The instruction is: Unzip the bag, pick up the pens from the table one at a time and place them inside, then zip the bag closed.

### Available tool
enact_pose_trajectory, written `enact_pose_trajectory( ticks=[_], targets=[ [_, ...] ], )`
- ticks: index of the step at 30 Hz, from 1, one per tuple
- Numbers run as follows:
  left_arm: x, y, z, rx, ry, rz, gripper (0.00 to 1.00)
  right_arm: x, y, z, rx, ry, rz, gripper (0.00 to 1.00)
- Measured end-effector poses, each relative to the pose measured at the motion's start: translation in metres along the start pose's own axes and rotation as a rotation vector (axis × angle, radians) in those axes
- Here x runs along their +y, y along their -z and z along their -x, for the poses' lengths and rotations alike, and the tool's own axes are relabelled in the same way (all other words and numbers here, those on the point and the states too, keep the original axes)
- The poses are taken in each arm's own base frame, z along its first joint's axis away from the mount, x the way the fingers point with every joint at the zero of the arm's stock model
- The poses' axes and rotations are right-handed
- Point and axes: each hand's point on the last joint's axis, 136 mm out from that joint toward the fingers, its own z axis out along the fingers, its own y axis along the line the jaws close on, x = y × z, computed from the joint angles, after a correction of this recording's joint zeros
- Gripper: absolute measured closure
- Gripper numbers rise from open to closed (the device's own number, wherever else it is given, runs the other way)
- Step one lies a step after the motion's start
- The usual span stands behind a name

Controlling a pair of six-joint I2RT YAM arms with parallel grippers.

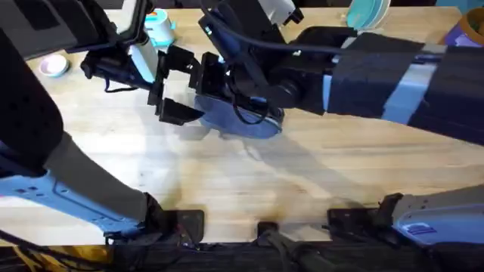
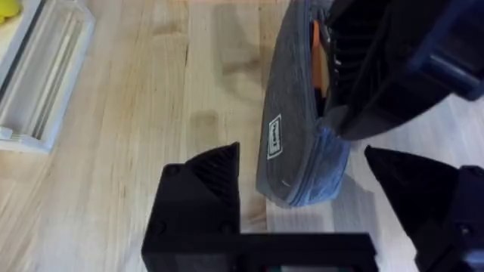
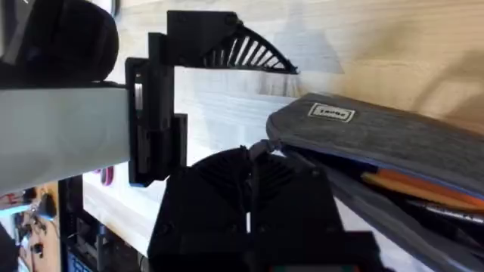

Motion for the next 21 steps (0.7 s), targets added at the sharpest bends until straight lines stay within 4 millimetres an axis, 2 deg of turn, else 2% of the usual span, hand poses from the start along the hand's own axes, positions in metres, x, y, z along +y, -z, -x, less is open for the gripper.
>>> enact_pose_trajectory(
  ticks=[3,8,10,13,14,18,21],
  targets=[
    [-0.001,-0.004,0.002,0.000,0.015,-0.012,0.049,0.000,0.000,0.000,0.000,0.000,0.000,0.971],
    [-0.002,-0.008,0.004,0.001,0.024,-0.024,0.230,0.000,0.000,0.000,0.000,0.000,0.000,0.971],
    [-0.002,-0.008,0.004,0.001,0.031,-0.024,0.425,0.000,0.000,0.000,0.000,0.000,0.000,0.971],
    [-0.003,-0.008,0.003,0.009,0.046,-0.029,0.883,0.000,0.000,0.001,-0.001,-0.001,0.000,0.971],
    [-0.002,-0.008,0.003,0.009,0.042,-0.028,0.934,-0.001,0.000,0.001,-0.002,-0.002,-0.001,0.971],
    [-0.003,-0.008,0.002,0.020,0.052,-0.033,0.955,-0.009,0.000,0.002,0.009,-0.012,-0.025,0.971],
    [-0.004,-0.008,0.000,0.029,0.059,-0.036,0.959,-0.026,0.001,0.003,0.034,-0.030,-0.077,0.971]
  ],
)
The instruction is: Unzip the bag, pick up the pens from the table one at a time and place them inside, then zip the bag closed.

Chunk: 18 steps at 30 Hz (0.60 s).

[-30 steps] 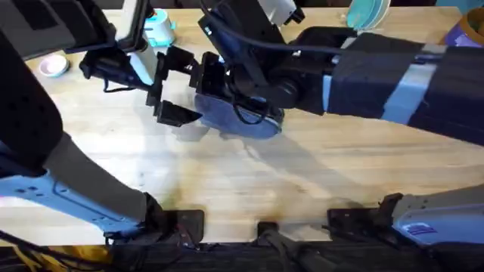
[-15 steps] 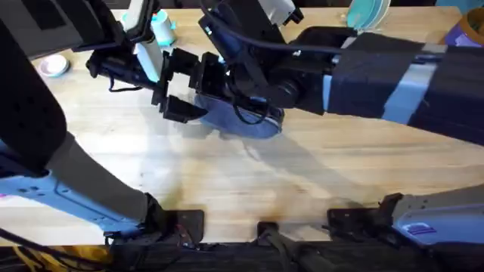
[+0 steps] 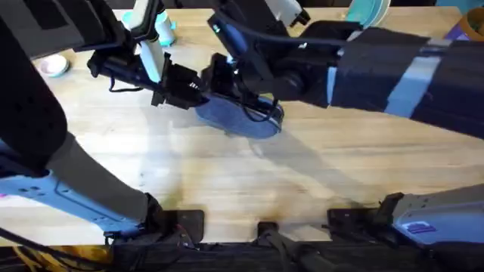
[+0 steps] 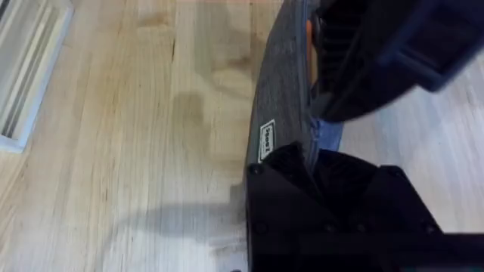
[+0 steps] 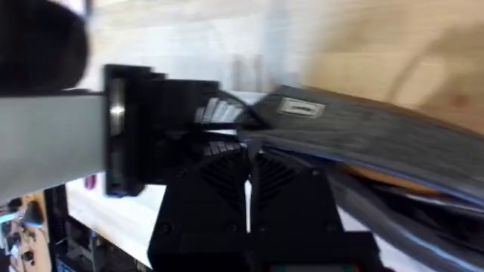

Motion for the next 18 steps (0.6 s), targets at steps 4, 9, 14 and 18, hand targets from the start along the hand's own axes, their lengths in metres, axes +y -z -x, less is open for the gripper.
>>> enact_pose_trajectory(
  ticks=[4,9,14,18],
  targets=[
    [0.000,-0.001,-0.001,0.005,0.006,-0.003,0.960,-0.024,0.004,0.006,0.025,-0.037,-0.063,0.969],
    [0.001,-0.001,0.000,0.003,0.004,0.000,0.960,-0.045,0.022,0.021,0.026,-0.085,-0.103,0.969],
    [0.001,-0.001,0.003,-0.013,0.009,0.001,0.959,-0.081,0.046,0.036,0.045,-0.161,-0.173,0.970],
    [0.000,-0.003,0.004,-0.012,0.007,-0.004,0.959,-0.110,0.056,0.047,0.048,-0.213,-0.235,0.969]
  ],
)
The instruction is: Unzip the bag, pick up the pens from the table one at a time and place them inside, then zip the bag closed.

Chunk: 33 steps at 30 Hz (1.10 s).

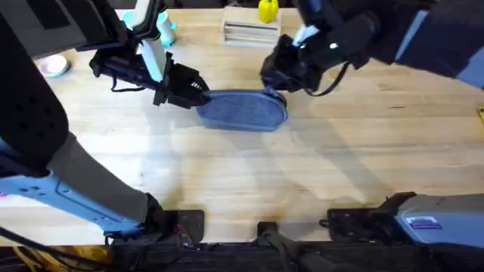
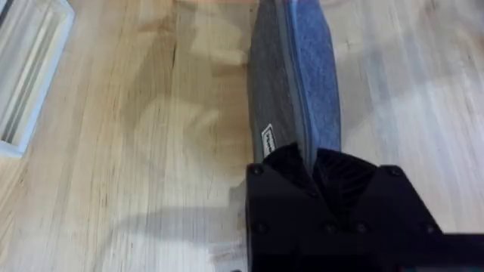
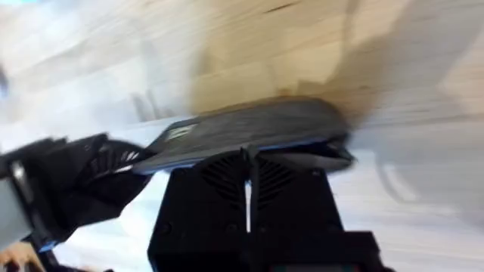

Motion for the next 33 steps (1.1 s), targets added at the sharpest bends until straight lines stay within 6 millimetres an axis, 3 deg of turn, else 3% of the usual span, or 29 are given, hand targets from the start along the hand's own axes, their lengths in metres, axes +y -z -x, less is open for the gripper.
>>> enact_pose_trajectory(
  ticks=[10,15,16,23,26,33],
  targets=[
    [0.000,0.000,-0.001,0.004,0.000,-0.001,0.959,-0.053,0.007,0.029,-0.003,-0.084,-0.115,0.968],
    [-0.001,0.001,-0.006,0.029,0.001,-0.003,0.959,-0.094,0.015,0.058,-0.100,-0.133,-0.233,0.967],
    [-0.001,0.002,-0.007,0.033,0.001,-0.004,0.959,-0.113,0.008,0.058,-0.110,-0.146,-0.281,0.968],
    [-0.001,0.002,-0.007,0.035,0.001,-0.004,0.959,-0.166,-0.031,0.015,-0.013,-0.184,-0.402,0.969],
    [-0.001,0.002,-0.007,0.035,0.001,-0.005,0.959,-0.173,-0.035,0.010,-0.007,-0.192,-0.417,0.968],
    [-0.001,0.002,-0.007,0.035,0.001,-0.005,0.959,-0.163,-0.039,0.023,-0.057,-0.191,-0.369,0.968]
  ],
)
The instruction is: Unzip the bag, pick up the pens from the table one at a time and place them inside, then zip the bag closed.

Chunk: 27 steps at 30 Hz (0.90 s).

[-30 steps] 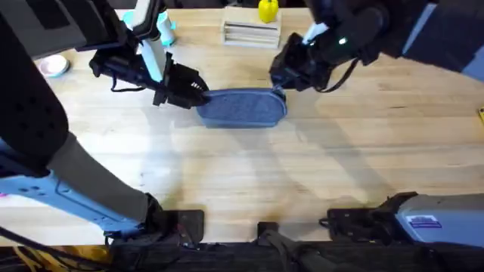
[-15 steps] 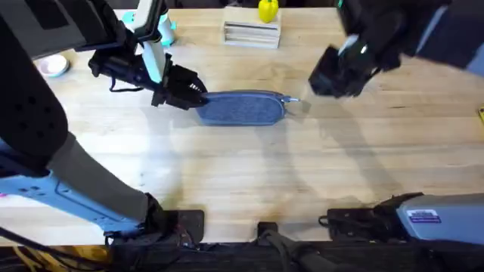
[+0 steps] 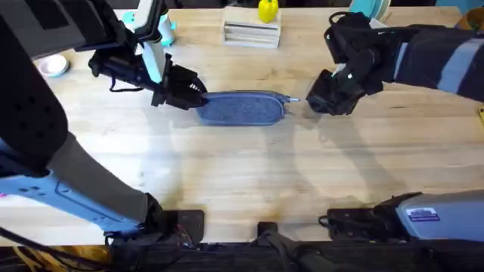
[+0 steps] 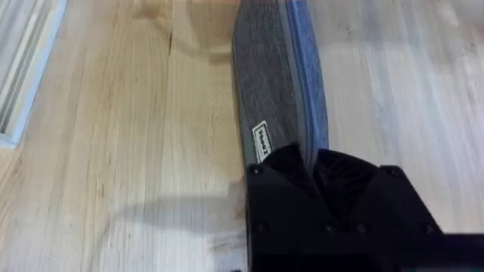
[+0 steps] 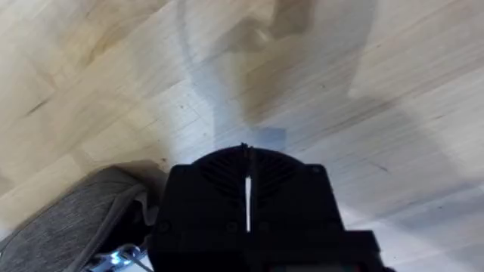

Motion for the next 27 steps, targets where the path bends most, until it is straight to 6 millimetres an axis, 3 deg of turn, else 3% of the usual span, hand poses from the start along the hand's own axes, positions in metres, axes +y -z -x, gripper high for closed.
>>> enact_pose_trajectory(
  ticks=[5,8,10,16,17,27],
  targets=[
    [0.000,0.000,0.000,0.000,0.000,0.000,0.959,0.003,0.010,0.003,-0.021,0.005,0.029,0.968],
    [0.000,0.000,0.000,0.000,0.000,0.000,0.959,0.010,0.031,0.009,-0.061,0.039,0.085,0.967],
    [0.000,0.000,0.000,0.000,0.000,0.000,0.959,0.019,0.051,0.016,-0.102,0.084,0.143,0.881],
    [0.000,0.000,0.000,0.000,0.000,0.000,0.959,0.033,0.114,0.031,-0.249,0.202,0.289,0.071],
    [0.000,0.000,0.000,0.000,0.000,0.000,0.959,0.032,0.122,0.031,-0.266,0.215,0.302,0.021],
    [0.000,0.000,0.000,0.000,0.000,0.000,0.959,0.036,0.170,0.015,-0.319,0.354,0.452,0.004]
  ],
)
